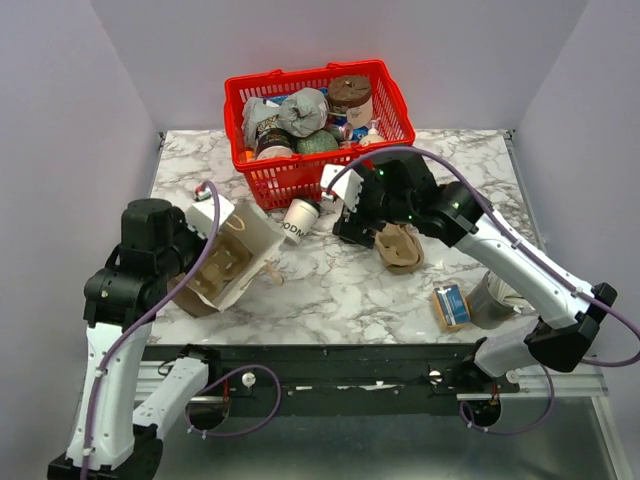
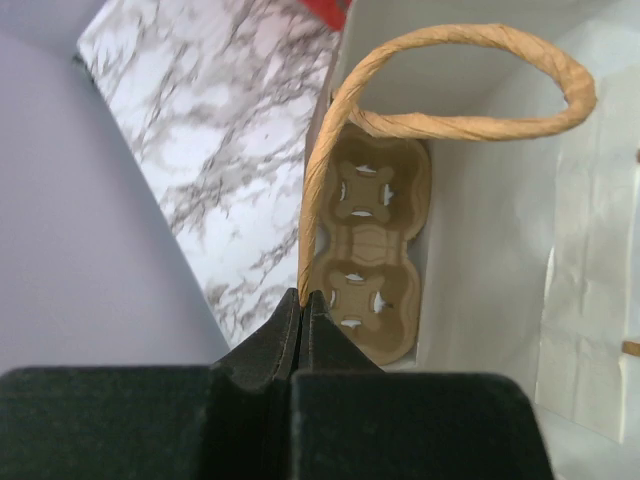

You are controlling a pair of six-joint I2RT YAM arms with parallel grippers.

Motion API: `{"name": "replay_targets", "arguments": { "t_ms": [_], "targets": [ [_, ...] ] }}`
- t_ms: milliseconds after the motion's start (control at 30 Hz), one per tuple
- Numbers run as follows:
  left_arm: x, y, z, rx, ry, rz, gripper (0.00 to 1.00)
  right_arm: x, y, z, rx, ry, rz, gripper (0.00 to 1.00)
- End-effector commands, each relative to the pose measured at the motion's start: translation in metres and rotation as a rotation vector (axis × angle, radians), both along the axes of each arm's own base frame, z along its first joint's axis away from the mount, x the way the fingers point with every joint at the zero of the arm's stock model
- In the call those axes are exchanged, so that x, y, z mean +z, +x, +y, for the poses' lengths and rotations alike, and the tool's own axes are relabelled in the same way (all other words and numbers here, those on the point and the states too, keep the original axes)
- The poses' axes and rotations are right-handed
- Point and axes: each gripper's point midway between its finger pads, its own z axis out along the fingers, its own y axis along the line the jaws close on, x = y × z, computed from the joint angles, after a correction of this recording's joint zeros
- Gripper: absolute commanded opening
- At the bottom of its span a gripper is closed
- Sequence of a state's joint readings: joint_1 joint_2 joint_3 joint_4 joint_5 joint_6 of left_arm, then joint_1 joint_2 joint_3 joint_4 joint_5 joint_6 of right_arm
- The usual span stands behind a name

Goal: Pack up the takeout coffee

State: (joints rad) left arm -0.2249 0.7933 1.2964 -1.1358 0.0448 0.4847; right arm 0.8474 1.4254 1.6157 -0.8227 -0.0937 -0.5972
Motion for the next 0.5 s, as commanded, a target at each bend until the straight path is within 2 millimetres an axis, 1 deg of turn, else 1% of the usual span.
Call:
{"name": "replay_targets", "arguments": {
  "t_ms": [0,33,67,100,167,200,233,267,300,367,400,433,467],
  "targets": [
    [0.006,0.017,0.034,0.213,-0.036,0.026,0.0,0.007,-0.004,0.008,0.015,0.039,0.067,0.97],
    [0.009,0.022,0.038,0.234,-0.047,0.025,0.0,0.01,-0.005,0.01,0.02,0.054,0.073,0.97],
    [0.008,0.026,0.052,0.3,-0.063,0.028,0.0,0.011,-0.005,0.011,0.021,0.057,0.077,0.97],
    [0.008,0.036,0.056,0.314,-0.076,0.033,0.0,0.01,-0.005,0.012,0.021,0.058,0.084,0.97],
    [0.014,0.047,0.057,0.313,-0.142,0.018,0.0,0.01,-0.006,0.014,0.024,0.063,0.096,0.97],
    [0.016,0.058,0.069,0.351,-0.169,0.007,0.0,0.008,-0.006,0.014,0.021,0.06,0.103,0.97],
    [0.023,0.065,0.067,0.338,-0.209,-0.01,0.0,0.007,-0.007,0.014,0.021,0.059,0.11,0.97],
    [0.026,0.07,0.069,0.344,-0.231,-0.017,0.0,0.006,-0.007,0.014,0.02,0.061,0.115,0.97],
    [0.028,0.079,0.078,0.375,-0.26,-0.022,0.0,0.004,-0.008,0.015,0.02,0.058,0.122,0.97],
    [0.034,0.088,0.084,0.393,-0.296,-0.042,0.0,0.001,-0.01,0.016,0.021,0.064,0.135,0.97],
    [0.034,0.095,0.089,0.407,-0.315,-0.046,0.0,-0.001,-0.01,0.016,0.019,0.064,0.143,0.97],
    [0.034,0.097,0.099,0.437,-0.326,-0.055,0.0,-0.003,-0.011,0.016,0.018,0.063,0.154,0.97],
    [0.034,0.1,0.101,0.437,-0.34,-0.057,0.0,-0.005,-0.01,0.017,0.015,0.062,0.16,0.97]
  ]
}}
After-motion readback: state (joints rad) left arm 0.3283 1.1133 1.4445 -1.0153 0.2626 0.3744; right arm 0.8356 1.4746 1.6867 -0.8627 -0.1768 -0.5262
